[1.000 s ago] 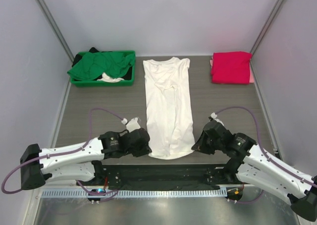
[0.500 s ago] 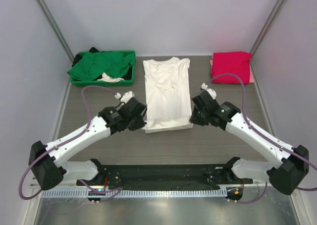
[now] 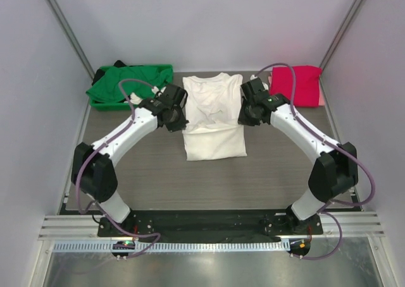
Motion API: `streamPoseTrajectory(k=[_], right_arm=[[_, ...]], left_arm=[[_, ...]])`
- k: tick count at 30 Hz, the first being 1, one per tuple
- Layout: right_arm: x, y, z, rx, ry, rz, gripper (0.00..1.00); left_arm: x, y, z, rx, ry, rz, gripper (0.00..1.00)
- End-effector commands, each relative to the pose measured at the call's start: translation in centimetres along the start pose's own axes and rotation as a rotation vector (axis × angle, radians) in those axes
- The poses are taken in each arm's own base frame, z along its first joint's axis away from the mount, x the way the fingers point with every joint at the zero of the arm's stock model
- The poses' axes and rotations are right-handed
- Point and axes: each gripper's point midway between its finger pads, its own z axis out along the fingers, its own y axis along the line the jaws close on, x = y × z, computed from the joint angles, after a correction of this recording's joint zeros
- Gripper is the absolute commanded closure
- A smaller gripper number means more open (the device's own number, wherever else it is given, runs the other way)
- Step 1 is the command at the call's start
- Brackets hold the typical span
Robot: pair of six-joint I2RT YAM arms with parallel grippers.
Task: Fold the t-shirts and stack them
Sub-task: Fold the tshirt
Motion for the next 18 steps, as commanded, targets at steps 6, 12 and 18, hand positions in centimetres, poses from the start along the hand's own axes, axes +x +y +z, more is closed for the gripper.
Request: streamPoseTrajectory(k=[6, 12, 18], right_arm=[[-4.3, 0.8, 2.6, -0.037, -0.024, -0.012, 0.99], [-4.1, 0.0, 5.1, -0.028, 0.016, 0.002, 0.99], [-3.7, -0.7, 7.4, -0.013, 0.051, 0.007, 0.99]], left_arm=[[-4.0, -1.6, 3.4, 0.058, 0.033, 0.034, 1.00], [-4.6, -1.9, 5.6, 0.058, 0.058, 0.040, 1.00], [-4.6, -1.5, 8.2, 0.034, 0.093, 0.033, 1.00]])
